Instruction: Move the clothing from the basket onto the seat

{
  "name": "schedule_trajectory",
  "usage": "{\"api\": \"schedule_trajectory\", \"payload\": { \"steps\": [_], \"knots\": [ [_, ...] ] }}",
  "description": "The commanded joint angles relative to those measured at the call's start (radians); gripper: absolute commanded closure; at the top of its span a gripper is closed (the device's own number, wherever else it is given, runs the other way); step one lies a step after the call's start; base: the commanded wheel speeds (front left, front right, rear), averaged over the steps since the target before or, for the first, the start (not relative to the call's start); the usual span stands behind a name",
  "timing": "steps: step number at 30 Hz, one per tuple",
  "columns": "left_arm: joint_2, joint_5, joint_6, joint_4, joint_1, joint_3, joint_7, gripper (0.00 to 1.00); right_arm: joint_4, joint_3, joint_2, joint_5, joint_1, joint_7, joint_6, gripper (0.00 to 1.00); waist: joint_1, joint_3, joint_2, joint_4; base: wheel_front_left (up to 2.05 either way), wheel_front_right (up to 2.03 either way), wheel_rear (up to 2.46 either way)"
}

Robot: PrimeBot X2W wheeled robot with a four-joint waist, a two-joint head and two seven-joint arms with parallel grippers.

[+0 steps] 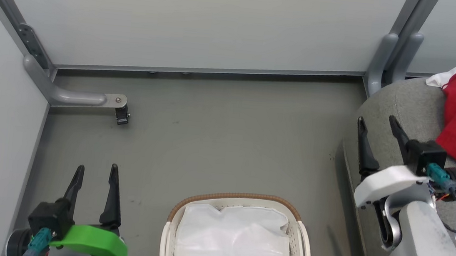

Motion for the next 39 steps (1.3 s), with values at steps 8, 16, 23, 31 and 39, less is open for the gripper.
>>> {"api": "schedule_trajectory", "payload": {
  "steps": [8, 16, 23, 31, 39],
  "knots": [
    [-0.047, 0.052, -0.046, 0.003, 0.103, 0.097, -0.001, 0.00, -0.154, -0.017, 0.044, -0.055, 0.217, -0.003, -0.001, 0.00, 0.0001, -0.036, 0.0000, 0.021, 0.00, 0.00, 0.00],
    [-0.079, 0.093, -0.088, 0.006, 0.148, 0.153, -0.001, 0.00, -0.231, 0.019, 0.044, -0.011, 0.320, -0.003, -0.001, 0.00, 0.0001, -0.049, 0.0000, -0.003, 0.00, 0.00, 0.00],
    [-0.097, 0.122, -0.119, 0.014, 0.150, 0.170, -0.001, 0.00, -0.238, 0.040, 0.044, -0.004, 0.334, -0.003, -0.001, 0.00, 0.0001, -0.052, 0.0000, -0.019, 0.00, 0.00, 0.00],
    [-0.112, 0.144, -0.141, 0.021, 0.141, 0.188, -0.001, 0.00, -0.241, 0.036, 0.045, -0.001, 0.336, -0.003, -0.001, 0.00, 0.0001, -0.049, 0.0000, -0.017, 0.00, 0.00, 0.00],
    [-0.112, 0.085, -0.142, 0.060, 0.123, 0.191, 0.018, 1.00, -0.203, 0.028, 0.051, 0.048, 0.322, 0.022, 0.000, 1.00, 0.0001, -0.049, 0.0005, -0.017, 0.00, 0.00, 0.00]
  ]
}}
